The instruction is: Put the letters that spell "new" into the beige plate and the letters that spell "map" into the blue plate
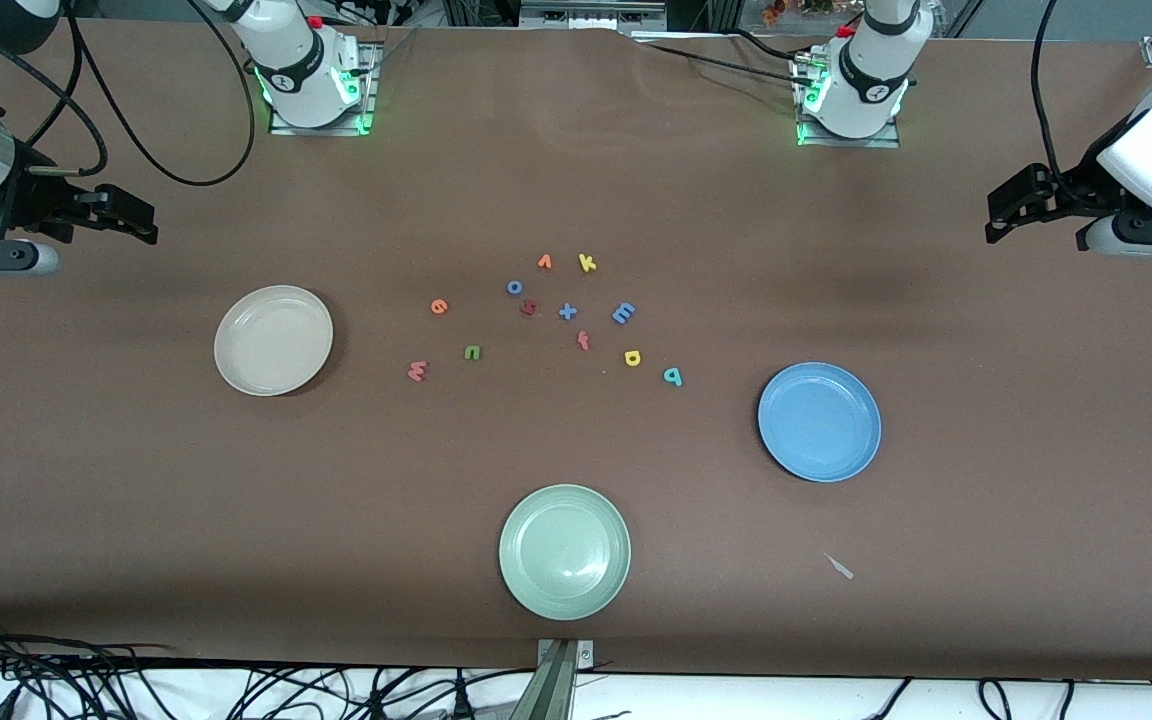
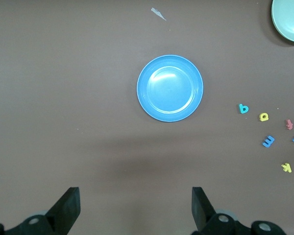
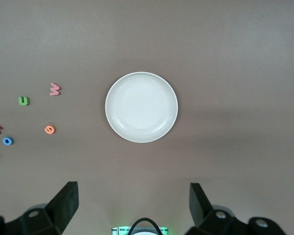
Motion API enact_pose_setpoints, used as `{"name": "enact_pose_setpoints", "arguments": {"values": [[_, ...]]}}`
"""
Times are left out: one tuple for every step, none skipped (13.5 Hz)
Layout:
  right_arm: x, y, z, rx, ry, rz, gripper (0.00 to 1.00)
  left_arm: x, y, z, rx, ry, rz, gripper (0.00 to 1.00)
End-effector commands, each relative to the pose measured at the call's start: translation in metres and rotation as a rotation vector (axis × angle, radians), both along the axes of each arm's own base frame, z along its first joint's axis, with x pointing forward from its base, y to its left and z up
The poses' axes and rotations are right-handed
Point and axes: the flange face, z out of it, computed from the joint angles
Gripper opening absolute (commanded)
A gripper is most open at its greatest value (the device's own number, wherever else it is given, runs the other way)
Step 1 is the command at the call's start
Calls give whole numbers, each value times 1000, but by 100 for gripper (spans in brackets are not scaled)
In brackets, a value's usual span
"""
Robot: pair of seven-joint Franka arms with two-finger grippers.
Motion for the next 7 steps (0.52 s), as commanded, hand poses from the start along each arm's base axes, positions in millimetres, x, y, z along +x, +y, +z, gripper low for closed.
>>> {"name": "enact_pose_setpoints", "arguments": {"values": [[9, 5, -3, 13, -14, 6, 100, 2, 3, 6, 24, 2, -17, 100], [14, 13, -13, 11, 0, 34, 100, 2, -1, 6, 23, 2, -11, 100], [20, 33, -26, 5, 11, 72, 100, 1, -7, 7, 22, -2, -28, 100], [26, 52, -44, 0, 30, 107, 100, 2, -10, 6, 21, 0, -37, 100], [33, 64, -62, -20, 45, 124, 100, 2, -10, 5, 18, 3, -36, 100], [38, 78, -75, -22, 47, 144, 100, 3, -10, -1, 14, 22, -34, 100], [44, 92, -87, -17, 42, 161, 100, 4, -12, -12, 12, 72, -41, 100]]}}
